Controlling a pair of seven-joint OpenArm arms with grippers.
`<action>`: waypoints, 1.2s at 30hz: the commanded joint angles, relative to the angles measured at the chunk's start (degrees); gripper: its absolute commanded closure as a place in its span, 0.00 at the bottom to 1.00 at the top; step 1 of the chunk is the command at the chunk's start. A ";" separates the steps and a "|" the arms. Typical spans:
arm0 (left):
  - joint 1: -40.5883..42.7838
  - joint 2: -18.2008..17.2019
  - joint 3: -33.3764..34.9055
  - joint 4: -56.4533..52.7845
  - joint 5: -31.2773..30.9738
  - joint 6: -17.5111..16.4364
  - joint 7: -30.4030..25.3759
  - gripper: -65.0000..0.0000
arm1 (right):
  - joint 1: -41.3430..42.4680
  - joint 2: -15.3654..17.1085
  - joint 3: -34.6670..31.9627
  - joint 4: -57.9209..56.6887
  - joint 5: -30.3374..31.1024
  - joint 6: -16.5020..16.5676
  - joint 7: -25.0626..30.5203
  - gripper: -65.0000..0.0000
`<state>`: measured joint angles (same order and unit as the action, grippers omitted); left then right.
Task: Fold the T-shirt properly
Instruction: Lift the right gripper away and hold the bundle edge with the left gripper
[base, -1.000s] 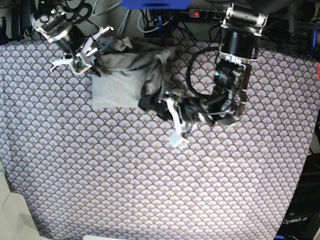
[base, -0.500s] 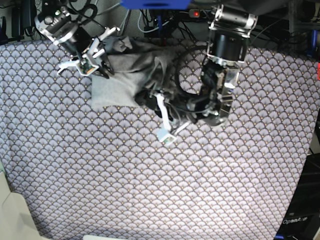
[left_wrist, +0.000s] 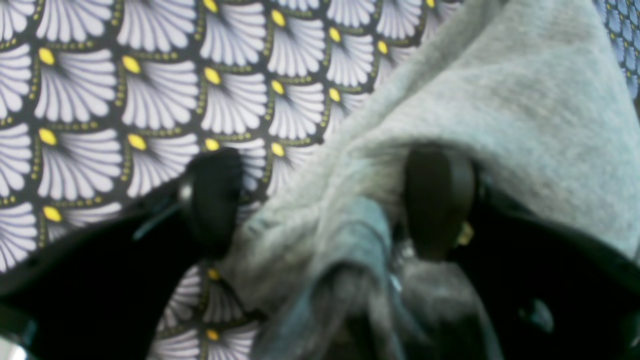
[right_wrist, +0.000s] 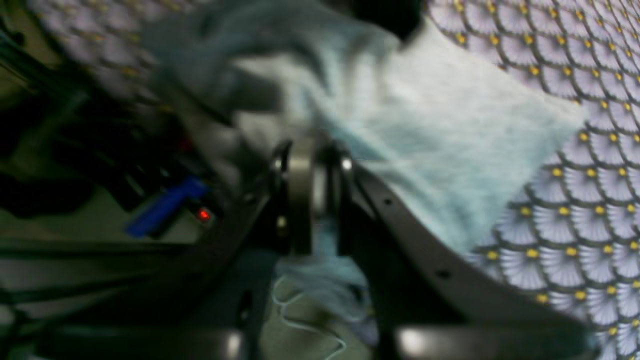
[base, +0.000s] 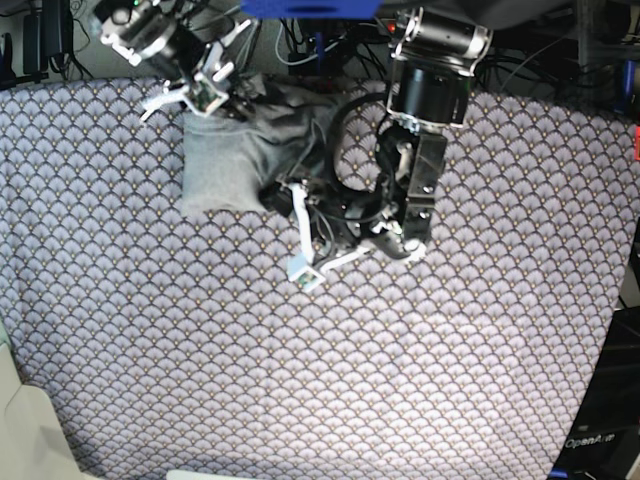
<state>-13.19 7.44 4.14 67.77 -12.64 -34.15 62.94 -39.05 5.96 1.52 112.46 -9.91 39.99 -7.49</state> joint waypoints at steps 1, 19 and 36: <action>0.14 -0.45 0.03 -0.38 3.37 1.14 2.78 0.22 | -0.82 0.24 0.11 0.55 -1.03 0.01 1.29 0.92; 0.40 -1.33 -0.14 1.20 2.67 0.44 2.95 0.22 | -2.32 -0.64 9.60 -0.42 -6.92 0.01 7.44 0.93; 4.00 -8.72 -8.05 20.63 -15.44 1.14 16.14 0.22 | -3.02 -3.01 20.24 -4.90 -6.84 0.01 13.86 0.93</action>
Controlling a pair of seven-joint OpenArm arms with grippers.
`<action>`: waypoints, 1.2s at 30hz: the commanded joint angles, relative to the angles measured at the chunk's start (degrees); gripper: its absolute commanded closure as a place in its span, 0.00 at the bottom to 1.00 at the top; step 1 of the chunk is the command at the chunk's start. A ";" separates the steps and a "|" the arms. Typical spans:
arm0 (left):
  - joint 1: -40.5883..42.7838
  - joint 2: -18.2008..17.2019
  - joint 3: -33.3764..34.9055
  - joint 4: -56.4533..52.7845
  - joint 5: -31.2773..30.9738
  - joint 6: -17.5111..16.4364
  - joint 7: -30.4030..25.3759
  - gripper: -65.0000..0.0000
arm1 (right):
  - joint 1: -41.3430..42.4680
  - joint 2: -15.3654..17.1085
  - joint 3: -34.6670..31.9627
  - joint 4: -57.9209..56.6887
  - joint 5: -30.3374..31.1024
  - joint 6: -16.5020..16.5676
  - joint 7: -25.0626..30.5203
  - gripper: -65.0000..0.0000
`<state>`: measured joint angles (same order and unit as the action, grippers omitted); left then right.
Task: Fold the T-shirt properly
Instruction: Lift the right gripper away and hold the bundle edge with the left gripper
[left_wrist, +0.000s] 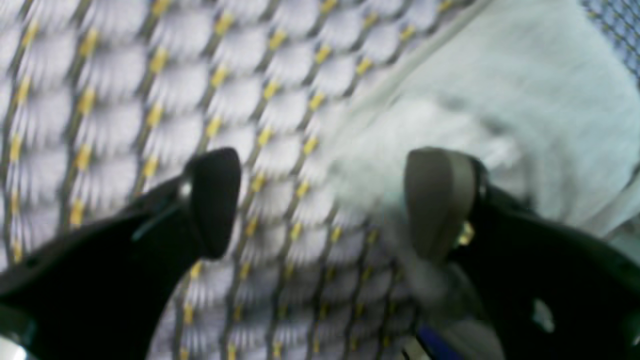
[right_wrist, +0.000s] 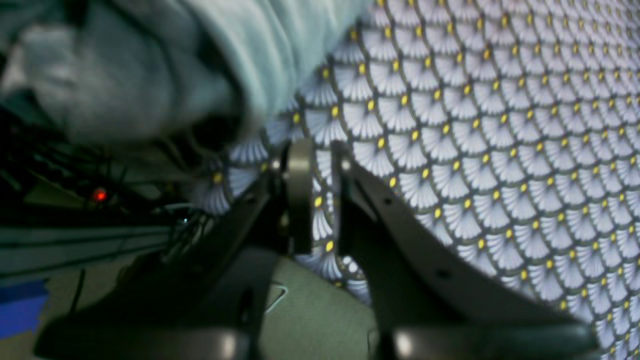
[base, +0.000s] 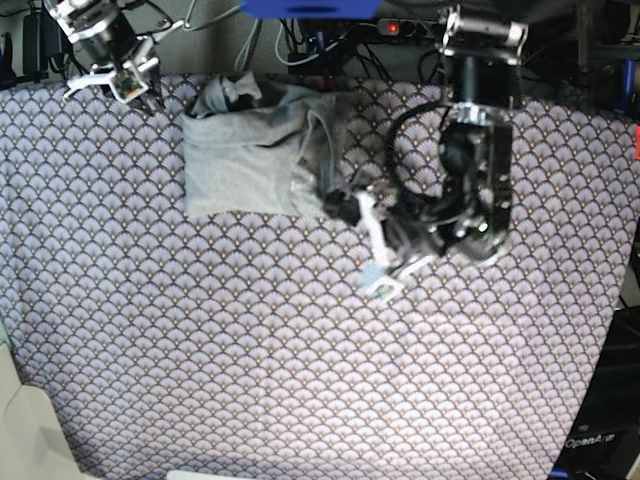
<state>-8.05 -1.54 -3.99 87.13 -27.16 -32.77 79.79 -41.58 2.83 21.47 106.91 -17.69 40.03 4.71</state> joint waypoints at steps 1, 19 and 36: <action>-0.25 0.18 -0.80 2.49 -0.84 -0.24 -0.01 0.22 | -0.40 0.20 0.28 -0.06 0.95 -0.03 2.19 0.93; 8.19 1.23 0.34 1.79 -0.75 -0.24 -1.50 0.22 | 6.46 0.03 -0.07 -6.30 0.95 -0.03 5.62 0.93; 2.65 3.78 13.44 -7.53 -1.37 8.91 -12.05 0.22 | 5.85 -7.09 -0.24 -5.95 0.68 -0.03 5.80 0.93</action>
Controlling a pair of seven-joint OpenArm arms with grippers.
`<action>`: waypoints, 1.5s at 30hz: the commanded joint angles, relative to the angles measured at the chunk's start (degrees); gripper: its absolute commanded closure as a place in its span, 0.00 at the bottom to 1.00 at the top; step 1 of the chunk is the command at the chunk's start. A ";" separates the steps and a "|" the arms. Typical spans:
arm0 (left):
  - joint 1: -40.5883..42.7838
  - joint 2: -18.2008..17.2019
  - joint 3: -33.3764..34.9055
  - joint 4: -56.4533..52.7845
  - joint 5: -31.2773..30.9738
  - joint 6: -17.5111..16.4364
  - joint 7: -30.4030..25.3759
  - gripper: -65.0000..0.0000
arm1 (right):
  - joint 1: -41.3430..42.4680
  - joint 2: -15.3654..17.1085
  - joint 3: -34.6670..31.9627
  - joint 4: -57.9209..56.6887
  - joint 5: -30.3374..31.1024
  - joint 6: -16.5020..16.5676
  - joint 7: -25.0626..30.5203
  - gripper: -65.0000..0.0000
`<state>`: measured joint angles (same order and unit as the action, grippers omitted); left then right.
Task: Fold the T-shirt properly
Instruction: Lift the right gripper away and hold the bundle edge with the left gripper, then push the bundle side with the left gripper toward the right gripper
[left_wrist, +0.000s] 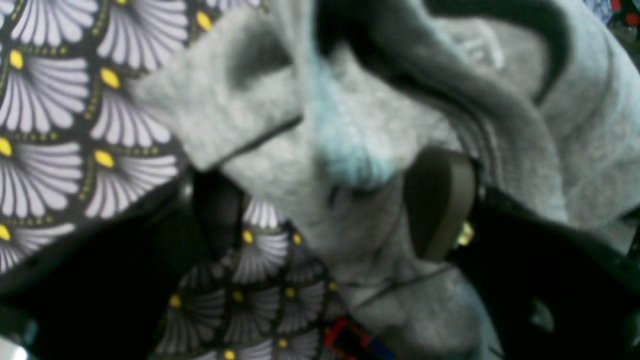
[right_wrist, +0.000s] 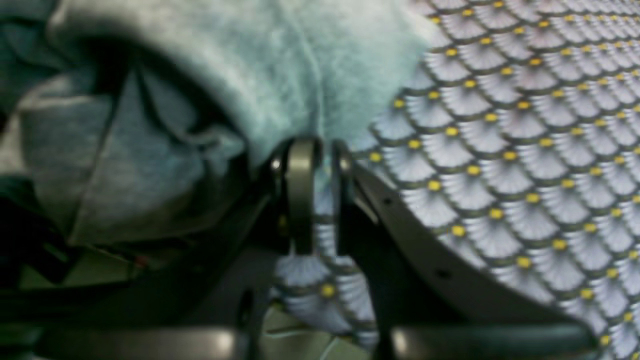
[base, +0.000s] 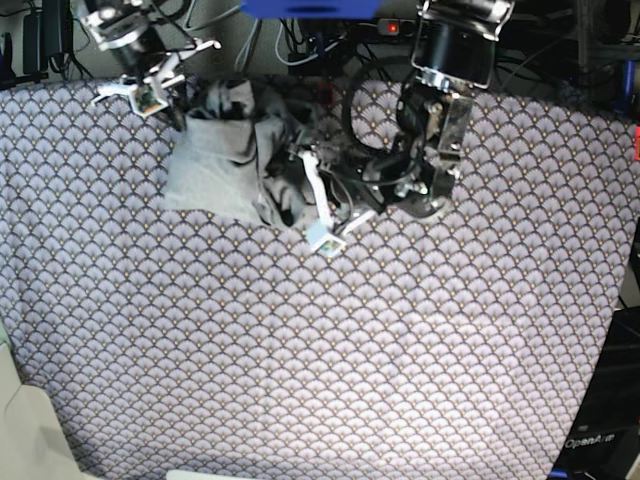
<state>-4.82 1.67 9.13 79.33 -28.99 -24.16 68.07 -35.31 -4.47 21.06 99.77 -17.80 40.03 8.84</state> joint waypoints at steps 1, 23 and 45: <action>-0.94 1.19 0.15 0.27 0.47 0.29 -0.16 0.22 | -0.43 -0.23 0.17 1.20 0.79 -0.03 1.66 0.93; -14.48 1.01 -15.06 1.15 0.55 0.29 7.57 0.23 | -7.02 -1.55 -4.40 5.60 -3.78 -0.03 1.75 0.93; 4.25 -9.98 -8.55 17.33 0.38 -0.23 11.88 1.00 | -1.31 -3.22 5.97 5.86 -2.81 -0.03 1.84 0.93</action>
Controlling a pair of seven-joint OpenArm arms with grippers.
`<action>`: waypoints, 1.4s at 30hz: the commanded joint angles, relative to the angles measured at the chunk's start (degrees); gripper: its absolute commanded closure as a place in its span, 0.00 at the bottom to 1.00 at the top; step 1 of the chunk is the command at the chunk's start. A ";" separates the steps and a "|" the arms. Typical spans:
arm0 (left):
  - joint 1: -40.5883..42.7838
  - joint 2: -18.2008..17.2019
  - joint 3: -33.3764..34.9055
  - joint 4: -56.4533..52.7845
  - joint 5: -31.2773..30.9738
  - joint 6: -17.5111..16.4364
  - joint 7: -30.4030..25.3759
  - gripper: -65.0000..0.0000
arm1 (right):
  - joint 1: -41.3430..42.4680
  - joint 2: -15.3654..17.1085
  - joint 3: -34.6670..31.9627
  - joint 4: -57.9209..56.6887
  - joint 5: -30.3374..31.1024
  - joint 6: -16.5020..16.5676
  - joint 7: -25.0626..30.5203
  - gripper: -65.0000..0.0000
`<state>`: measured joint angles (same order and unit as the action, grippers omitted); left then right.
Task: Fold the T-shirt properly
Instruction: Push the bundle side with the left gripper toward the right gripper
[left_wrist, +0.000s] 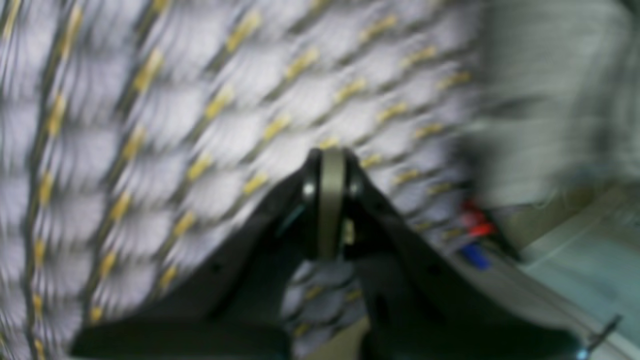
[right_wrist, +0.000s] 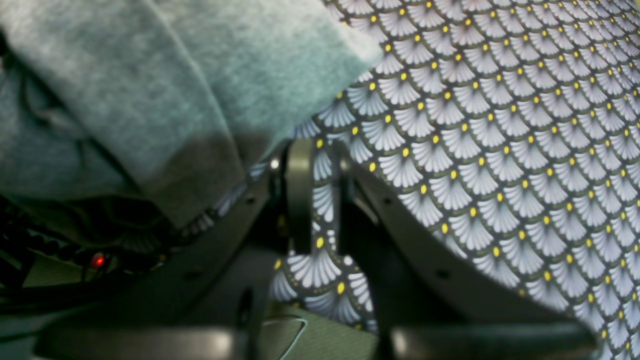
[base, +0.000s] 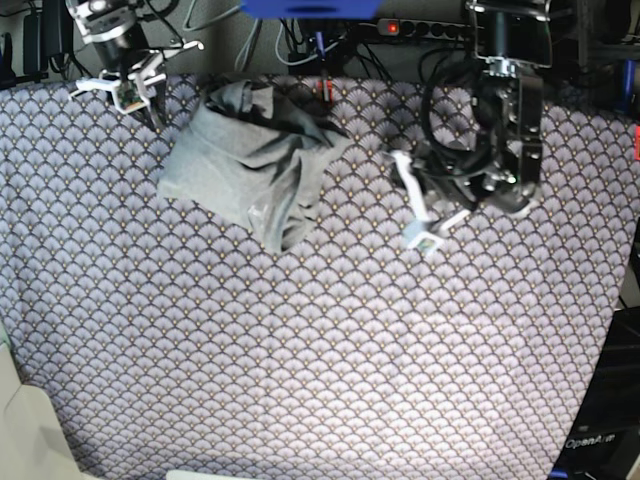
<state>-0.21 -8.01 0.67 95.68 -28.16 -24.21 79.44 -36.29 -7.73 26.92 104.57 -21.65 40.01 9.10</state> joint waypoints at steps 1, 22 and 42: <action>-0.45 -0.30 1.93 1.95 -0.45 -0.19 0.56 1.00 | 0.03 0.03 0.12 1.05 1.03 -0.01 1.58 0.93; 2.63 -2.49 13.71 3.97 -0.01 0.34 0.56 1.00 | 0.38 -0.85 0.03 0.96 1.03 -0.01 1.49 0.93; -9.33 7.97 15.29 -21.44 0.16 0.43 -9.07 1.00 | -0.41 -0.85 -2.08 0.96 0.77 -0.01 1.49 0.93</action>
<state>-8.23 -0.43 16.12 73.89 -30.85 -24.62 73.28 -36.38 -8.69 24.67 104.57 -21.85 40.01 9.06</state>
